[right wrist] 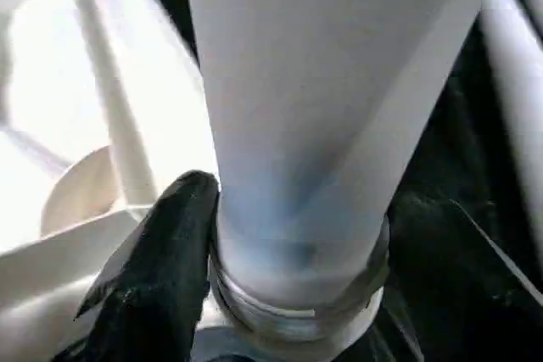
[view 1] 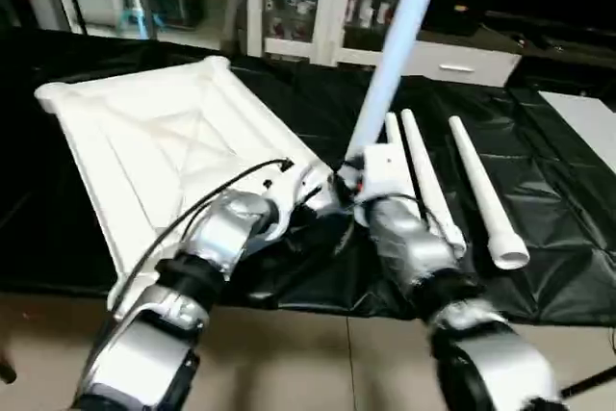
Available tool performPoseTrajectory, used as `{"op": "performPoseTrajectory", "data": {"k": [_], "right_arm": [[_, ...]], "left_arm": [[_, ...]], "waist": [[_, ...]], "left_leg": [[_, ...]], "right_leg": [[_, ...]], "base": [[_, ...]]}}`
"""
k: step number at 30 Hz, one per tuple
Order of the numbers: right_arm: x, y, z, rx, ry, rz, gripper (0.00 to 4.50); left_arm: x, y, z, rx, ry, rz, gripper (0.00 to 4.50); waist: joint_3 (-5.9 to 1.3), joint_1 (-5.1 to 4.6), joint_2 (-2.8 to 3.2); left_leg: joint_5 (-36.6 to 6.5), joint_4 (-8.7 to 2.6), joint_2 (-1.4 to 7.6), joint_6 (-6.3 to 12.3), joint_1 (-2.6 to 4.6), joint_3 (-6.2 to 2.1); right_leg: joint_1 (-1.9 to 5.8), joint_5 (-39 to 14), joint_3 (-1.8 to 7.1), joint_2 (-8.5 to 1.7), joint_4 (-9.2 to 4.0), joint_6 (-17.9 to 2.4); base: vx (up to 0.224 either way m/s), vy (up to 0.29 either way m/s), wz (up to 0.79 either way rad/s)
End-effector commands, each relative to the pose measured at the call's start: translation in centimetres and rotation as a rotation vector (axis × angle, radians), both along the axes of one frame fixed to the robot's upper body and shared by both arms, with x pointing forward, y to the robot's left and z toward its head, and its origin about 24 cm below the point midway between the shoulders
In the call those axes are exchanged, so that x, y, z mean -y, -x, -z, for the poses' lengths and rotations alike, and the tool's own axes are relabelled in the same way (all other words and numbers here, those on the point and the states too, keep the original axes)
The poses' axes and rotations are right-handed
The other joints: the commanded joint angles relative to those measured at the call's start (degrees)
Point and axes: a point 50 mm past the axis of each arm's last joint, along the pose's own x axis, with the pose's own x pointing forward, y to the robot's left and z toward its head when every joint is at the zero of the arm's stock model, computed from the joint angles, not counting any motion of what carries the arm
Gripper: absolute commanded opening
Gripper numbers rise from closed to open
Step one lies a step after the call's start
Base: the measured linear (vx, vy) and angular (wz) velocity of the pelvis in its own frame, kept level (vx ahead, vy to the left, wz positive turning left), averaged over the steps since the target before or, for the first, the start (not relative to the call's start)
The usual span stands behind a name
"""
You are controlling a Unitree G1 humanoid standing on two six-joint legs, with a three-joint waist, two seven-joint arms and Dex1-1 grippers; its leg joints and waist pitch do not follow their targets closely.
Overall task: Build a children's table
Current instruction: Rotate leg to tighten
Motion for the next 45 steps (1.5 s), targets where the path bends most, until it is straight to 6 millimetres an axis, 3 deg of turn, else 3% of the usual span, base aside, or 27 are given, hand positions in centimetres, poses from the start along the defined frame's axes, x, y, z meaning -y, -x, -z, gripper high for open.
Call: {"op": "performPoseTrajectory", "data": {"k": [1,4,8,10,11,12,14,15,17,19,23,24,25,27,29,32,34,36,39,45], "right_arm": [[0.7,1.2,2.7,-0.117,0.071,0.044,2.64],[-0.2,0.5,1.3,-0.038,0.042,0.035,2.64],[-0.2,-0.1,0.3,0.023,0.001,0.033,2.64],[-0.2,-0.5,-0.6,0.089,-0.021,-0.001,2.64],[-0.1,-0.6,-0.9,0.110,-0.025,-0.014,3.20],[0.3,-0.7,-1.3,0.141,-0.033,-0.023,3.34],[0.6,-0.7,-1.5,0.160,-0.036,-0.030,3.44],[1.2,-0.8,-2.0,0.197,-0.023,-0.044,3.55],[2.9,-0.6,-2.9,0.243,-0.003,-0.131,3.68],[4.0,-0.3,-3.0,0.237,0.009,-0.201,3.86],[5.6,0.5,-3.0,0.216,0.033,-0.356,4.25],[6.5,1.2,-3.3,0.216,0.038,-0.477,4.25],[6.5,1.2,-3.3,0.216,0.038,-0.477,4.34],[7.6,2.7,-3.1,0.165,0.045,-0.674,4.48],[7.9,3.3,-3.0,0.139,0.053,-0.744,4.48],[8.4,4.3,-2.7,0.079,0.048,-0.862,4.48],[8.7,4.9,-2.4,0.032,0.043,-0.934,4.48],[8.8,5.1,-2.3,0.020,0.048,-0.957,4.48],[8.7,5.2,-2.2,0.010,0.048,-0.963,4.48],[8.2,5.4,-2.0,0.003,0.030,-0.982,4.32]], "left_arm": [[0.3,-0.3,-0.3,0.014,-0.013,-0.004,0.00],[0.2,-0.3,-0.2,0.008,-0.014,-0.005,0.00],[0.0,-0.2,0.1,0.002,-0.013,-0.005,0.00],[-0.2,-0.1,0.2,-0.002,-0.016,0.008,0.00],[-0.3,0.0,0.2,-0.004,-0.015,0.011,0.00],[-0.4,0.1,0.3,-0.007,-0.014,0.026,0.00],[-0.5,0.2,0.3,-0.009,-0.012,0.036,0.00],[-0.8,0.3,0.3,-0.014,-0.017,0.051,0.00],[-1.5,1.1,0.7,-0.049,-0.030,0.130,0.00],[-1.9,1.5,0.8,-0.063,-0.047,0.181,0.00],[-2.6,2.1,1.0,-0.090,-0.069,0.252,0.00],[-3.1,2.6,1.1,-0.119,-0.077,0.304,0.00],[-3.1,2.6,1.1,-0.119,-0.077,0.304,0.00],[-3.6,3.3,1.1,-0.149,-0.100,0.413,0.00],[-3.7,3.7,1.1,-0.160,-0.105,0.459,0.00],[-3.9,4.3,1.0,-0.220,-0.112,0.524,0.00],[-4.2,4.6,1.0,-0.255,-0.145,0.571,0.00],[-4.2,4.5,1.0,-0.256,-0.151,0.574,0.00],[-4.1,4.5,0.9,-0.258,-0.154,0.584,0.00],[-4.1,4.5,0.8,-0.259,-0.158,0.591,0.00]], "waist": [[-2.29,-0.29,1.29],[-2.41,-0.12,1.42],[-2.85,0.26,1.39],[-3.07,0.57,0.98],[-2.91,0.71,1.09],[-2.87,0.70,1.02],[-3.24,0.90,0.91],[-3.28,1.21,0.90],[-3.42,1.67,0.86],[-3.48,2.13,0.94],[-3.34,2.51,1.22],[-3.27,2.66,1.49],[-3.27,2.78,1.40],[-3.17,3.31,1.47],[-3.06,3.32,1.33],[-2.74,3.41,1.38],[-2.67,3.40,1.39],[-2.70,3.45,1.24],[-2.77,3.40,1.22],[-3.09,3.49,1.25]], "left_leg": [[-30.83,-5.43,2.11,-2.86,0.67,-1.39],[-29.30,-5.55,2.17,-2.74,0.43,-1.15],[-23.21,-5.53,2.21,-2.15,-0.21,-0.58],[-19.47,-5.09,2.14,-1.16,-0.37,0.08],[-19.90,-4.98,2.15,-0.58,-0.17,0.42],[-20.40,-4.90,2.09,-0.44,-0.04,0.60],[-17.53,-4.85,2.13,-0.03,-0.57,0.60],[-13.52,-4.79,2.08,0.87,-0.75,0.83],[-9.97,-4.59,2.25,2.07,-1.00,0.86],[-7.08,-4.43,2.13,3.22,-0.80,1.02],[-8.07,-4.52,2.51,3.35,-0.50,1.05],[-8.95,-4.60,2.52,3.18,-0.44,1.01],[-9.21,-4.61,2.61,3.04,-0.34,1.07],[-10.81,-4.67,2.67,2.69,-0.26,1.05],[-11.41,-4.75,2.65,2.65,-0.37,1.04],[-15.45,-5.09,2.70,1.05,-0.22,0.81],[-16.74,-5.11,2.77,0.55,0.06,0.81],[-16.36,-4.99,2.74,0.43,0.38,0.99],[-16.05,-5.11,2.73,0.28,0.00,0.78],[-12.81,-4.87,2.64,0.66,-0.21,0.83]], "right_leg": [[0.60,-28.73,2.17,-4.01,-4.90,-5.16],[0.68,-26.01,2.59,-4.12,-4.47,-6.12],[1.15,-18.11,3.13,-4.05,-3.37,-8.23],[1.08,-14.46,3.36,-3.88,-2.91,-9.32],[0.66,-15.67,3.41,-3.79,-2.98,-9.69],[0.49,-16.75,3.46,-3.77,-3.19,-9.72],[1.14,-15.50,3.51,-3.96,-2.78,-9.86],[1.33,-11.52,3.48,-3.80,-2.41,-10.36],[1.86,-7.16,3.50,-3.78,-1.77,-10.75],[1.83,-2.93,3.45,-3.35,-1.26,-12.07],[1.96,-3.29,3.47,-3.48,-1.32,-13.48],[2.00,-3.96,3.45,-3.46,-1.43,-13.60],[2.00,-4.17,3.46,-3.46,-1.50,-13.48],[2.12,-5.62,3.54,-3.53,-1.68,-13.14],[2.08,-6.37,3.55,-3.57,-1.77,-13.03],[1.91,-14.62,3.44,-3.77,-2.70,-11.57],[1.55,-16.99,3.57,-3.90,-3.04,-11.03],[1.23,-15.24,3.66,-3.69,-2.88,-11.70],[1.66,-15.57,3.57,-3.76,-2.70,-11.65],[1.98,-11.32,3.56,-3.75,-2.14,-12.45]], "base": [[0.000,0.000,0.00],[0.000,0.000,0.00],[0.000,0.000,0.00],[0.000,0.000,0.00],[0.000,0.000,0.00],[0.000,0.000,0.00],[0.000,0.000,0.00],[0.000,0.000,0.00],[0.000,0.000,0.00],[0.000,0.000,0.00],[0.000,0.000,0.00],[0.000,0.000,0.00],[0.000,0.000,0.00],[0.000,0.000,0.00],[0.000,0.000,0.00],[0.000,0.000,0.00],[0.000,0.000,0.00],[0.000,0.000,0.00],[0.000,0.000,0.00],[0.000,0.000,0.00]]}}
